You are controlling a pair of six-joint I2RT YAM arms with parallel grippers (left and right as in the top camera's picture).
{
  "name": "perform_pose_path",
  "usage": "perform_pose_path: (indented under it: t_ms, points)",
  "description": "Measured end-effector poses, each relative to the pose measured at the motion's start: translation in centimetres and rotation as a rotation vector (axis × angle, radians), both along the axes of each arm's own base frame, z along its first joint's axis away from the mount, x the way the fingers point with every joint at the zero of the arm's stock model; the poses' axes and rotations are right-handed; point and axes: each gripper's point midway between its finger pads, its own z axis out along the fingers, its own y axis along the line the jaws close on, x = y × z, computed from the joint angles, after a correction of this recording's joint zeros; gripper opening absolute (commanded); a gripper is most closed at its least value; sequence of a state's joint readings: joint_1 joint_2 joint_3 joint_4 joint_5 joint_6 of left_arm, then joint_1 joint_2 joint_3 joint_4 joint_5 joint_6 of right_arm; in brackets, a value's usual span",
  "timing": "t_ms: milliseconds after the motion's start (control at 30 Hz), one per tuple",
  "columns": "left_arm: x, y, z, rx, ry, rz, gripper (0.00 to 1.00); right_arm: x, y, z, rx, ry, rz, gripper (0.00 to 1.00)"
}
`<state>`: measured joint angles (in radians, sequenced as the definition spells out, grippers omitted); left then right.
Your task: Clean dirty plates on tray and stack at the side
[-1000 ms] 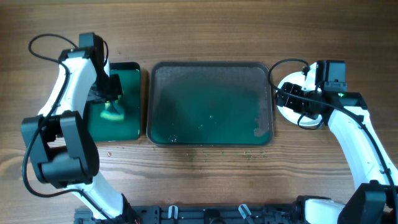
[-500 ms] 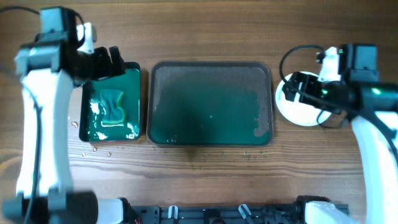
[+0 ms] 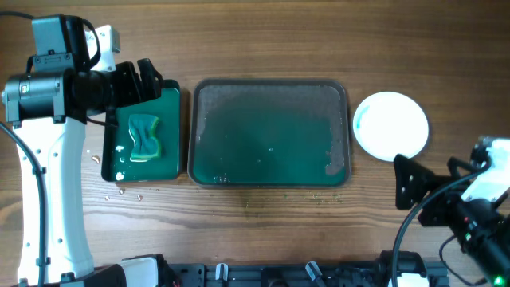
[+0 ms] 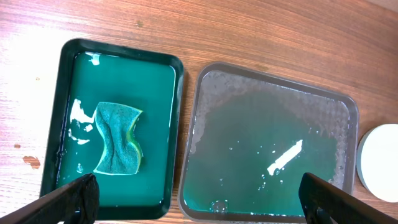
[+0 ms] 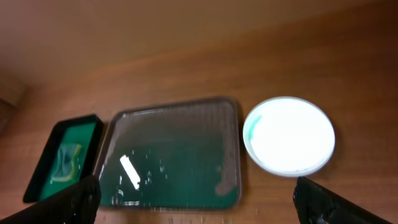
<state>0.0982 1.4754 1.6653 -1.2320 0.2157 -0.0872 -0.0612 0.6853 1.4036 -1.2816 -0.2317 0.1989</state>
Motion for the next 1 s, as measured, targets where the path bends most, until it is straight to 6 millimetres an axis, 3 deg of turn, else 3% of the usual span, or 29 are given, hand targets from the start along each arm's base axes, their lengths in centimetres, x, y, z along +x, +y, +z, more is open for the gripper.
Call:
perform_pose_path:
  t_ms: [100, 167, 267, 333, 433, 533, 600, 700, 1000]
  points:
    - [0.0, 0.0, 0.0, 0.000, -0.001, 0.000, 1.00, -0.9, 0.0, -1.1, 0.003, 0.054, 0.000, 1.00]
    - [0.0, 0.0, 0.0, -0.001, 0.000, 0.000, 1.00, -0.4, -0.1, -0.8, -0.004, 0.026, -0.006, 1.00]
    - [0.0, -0.1, 0.0, -0.003, 0.000, -0.001, 1.00, 2.0, -0.5, 2.3, -0.057, -0.216, -0.005, 1.00]
    - [0.0, -0.1, 0.0, -0.004, 0.000, -0.002, 1.00, 2.6, -0.6, 2.7, -0.106, -0.344, 0.010, 1.00]
    - [0.0, -0.1, 0.0, -0.006, 0.000, -0.003, 1.00, 3.4, -0.6, 0.6, -0.156, -0.459, 0.021, 1.00]
    - [0.0, -0.1, 0.0, -0.007, 0.000, -0.004, 1.00, 5.5, -0.5, -4.3, -0.166, -0.552, 0.029, 1.00]
    - [0.0, -0.1, 0.0, -0.007, 0.000, -0.004, 1.00, 6.3, -0.3, -8.9, -0.141, -0.540, 0.041, 1.00]
    - [0.0, -0.1, 0.0, -0.008, 0.000, -0.004, 1.00, 6.6, 0.2, -11.1, -0.121, -0.552, 0.057, 1.00]
    - [0.0, -0.1, 0.0, -0.007, 0.000, -0.004, 1.00, 7.5, 1.3, -14.8, -0.078, -0.596, 0.092, 1.00]
